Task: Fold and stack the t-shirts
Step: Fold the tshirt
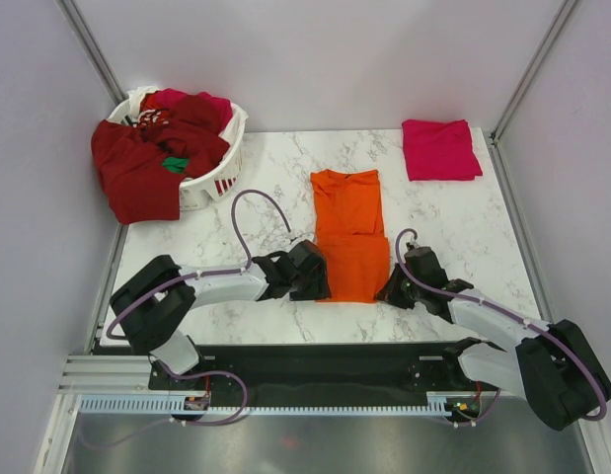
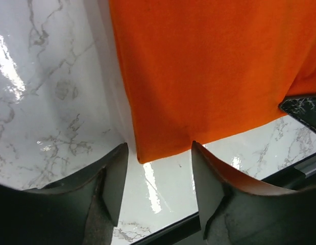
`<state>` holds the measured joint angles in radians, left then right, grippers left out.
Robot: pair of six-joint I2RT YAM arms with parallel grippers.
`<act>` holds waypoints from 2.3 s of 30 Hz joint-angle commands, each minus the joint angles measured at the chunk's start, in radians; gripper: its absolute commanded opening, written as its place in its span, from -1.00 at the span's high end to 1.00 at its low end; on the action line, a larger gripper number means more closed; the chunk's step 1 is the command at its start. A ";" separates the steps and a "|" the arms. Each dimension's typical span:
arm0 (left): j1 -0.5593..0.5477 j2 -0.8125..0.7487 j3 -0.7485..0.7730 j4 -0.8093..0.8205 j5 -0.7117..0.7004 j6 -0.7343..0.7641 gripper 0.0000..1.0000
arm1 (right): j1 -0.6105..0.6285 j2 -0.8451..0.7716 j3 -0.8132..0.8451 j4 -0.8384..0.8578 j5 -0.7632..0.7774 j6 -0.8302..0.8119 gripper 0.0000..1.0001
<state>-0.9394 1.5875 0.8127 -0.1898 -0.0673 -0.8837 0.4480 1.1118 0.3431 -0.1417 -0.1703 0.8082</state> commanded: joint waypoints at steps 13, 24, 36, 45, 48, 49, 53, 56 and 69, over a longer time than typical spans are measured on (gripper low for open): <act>-0.091 -0.035 0.015 -0.035 -0.014 -0.110 0.95 | 0.026 -0.147 0.042 -0.270 -0.008 -0.020 1.00; -0.130 -0.215 0.209 -0.375 -0.046 -0.092 0.95 | 0.034 -0.282 0.298 -0.553 0.043 -0.053 1.00; -0.015 -0.141 0.476 -0.539 -0.128 0.052 0.88 | 0.032 0.001 0.672 -0.565 0.232 -0.196 1.00; 0.154 0.035 0.682 -0.540 -0.048 0.187 0.88 | -0.002 0.275 0.942 -0.564 0.400 -0.267 1.00; 0.214 0.123 0.778 -0.543 0.000 0.242 0.88 | -0.018 0.364 1.016 -0.562 0.400 -0.280 1.00; 0.237 0.147 0.799 -0.548 0.003 0.255 0.88 | -0.023 0.384 1.049 -0.561 0.399 -0.288 1.00; 0.283 0.241 0.899 -0.570 0.043 0.288 0.86 | -0.045 0.489 1.119 -0.556 0.391 -0.300 1.00; 0.313 0.316 0.973 -0.588 0.061 0.307 0.84 | -0.069 0.551 1.157 -0.549 0.365 -0.306 1.00; 0.510 0.865 1.608 -0.663 0.338 0.405 -0.12 | -0.215 1.113 1.734 -0.586 0.241 -0.328 -0.37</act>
<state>-0.4953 2.3157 2.2204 -0.8314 0.1230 -0.5407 0.2932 2.0861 1.8317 -0.7097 0.1040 0.5037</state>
